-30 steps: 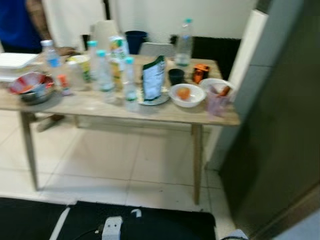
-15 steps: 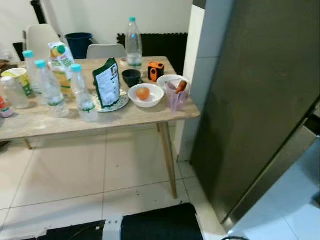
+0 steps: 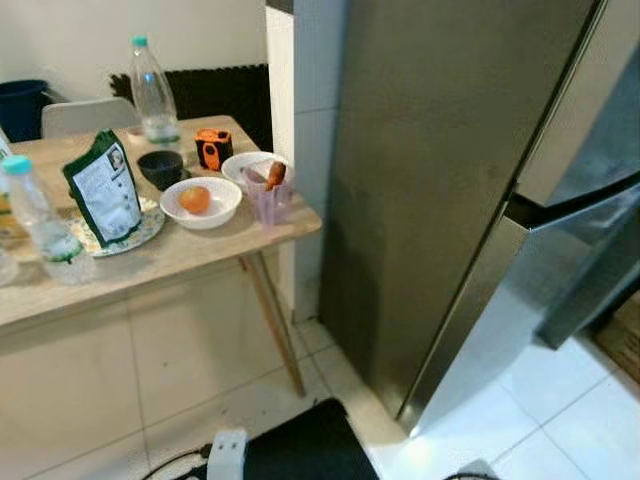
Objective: Restocking fridge
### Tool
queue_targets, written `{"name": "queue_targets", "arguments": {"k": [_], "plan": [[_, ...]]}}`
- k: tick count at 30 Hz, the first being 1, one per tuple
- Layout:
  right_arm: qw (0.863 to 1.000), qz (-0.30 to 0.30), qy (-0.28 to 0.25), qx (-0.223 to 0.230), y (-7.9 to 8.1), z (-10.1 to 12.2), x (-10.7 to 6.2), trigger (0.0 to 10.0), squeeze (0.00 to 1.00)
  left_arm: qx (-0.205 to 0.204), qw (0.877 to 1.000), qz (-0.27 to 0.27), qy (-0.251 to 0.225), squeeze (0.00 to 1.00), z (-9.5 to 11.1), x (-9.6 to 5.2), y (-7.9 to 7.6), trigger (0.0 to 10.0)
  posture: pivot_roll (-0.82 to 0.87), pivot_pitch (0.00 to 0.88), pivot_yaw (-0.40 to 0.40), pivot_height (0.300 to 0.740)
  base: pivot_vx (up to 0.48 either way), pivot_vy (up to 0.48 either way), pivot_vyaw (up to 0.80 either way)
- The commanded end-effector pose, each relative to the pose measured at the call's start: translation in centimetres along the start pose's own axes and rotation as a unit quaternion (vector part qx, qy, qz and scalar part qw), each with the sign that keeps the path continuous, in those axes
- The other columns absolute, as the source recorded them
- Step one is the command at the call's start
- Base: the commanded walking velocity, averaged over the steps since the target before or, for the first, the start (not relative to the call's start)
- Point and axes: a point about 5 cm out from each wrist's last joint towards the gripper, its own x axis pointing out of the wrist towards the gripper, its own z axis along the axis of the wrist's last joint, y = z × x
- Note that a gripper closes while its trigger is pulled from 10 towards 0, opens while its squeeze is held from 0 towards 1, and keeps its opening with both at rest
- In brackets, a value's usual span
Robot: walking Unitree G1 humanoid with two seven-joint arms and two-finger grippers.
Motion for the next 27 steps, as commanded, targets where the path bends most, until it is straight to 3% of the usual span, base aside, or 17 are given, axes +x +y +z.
{"name": "queue_targets", "arguments": {"k": [1,27], "plan": [[1.000,-0.002,-0.011,-0.001,-0.02,0.64,0.04,10.0,0.00,0.000,1.000,0.003,0.012,0.00,-0.69,-0.11,0.08,10.0,-0.02,0.000,-0.037,0.740,0.000,0.000,0.00],[1.000,0.005,-0.016,-0.003,0.14,1.18,0.08,10.0,0.00,-0.005,1.000,0.009,0.013,0.00,-0.66,-0.15,0.31,10.0,-0.02,0.000,-0.034,0.740,0.000,0.000,0.00]]}}
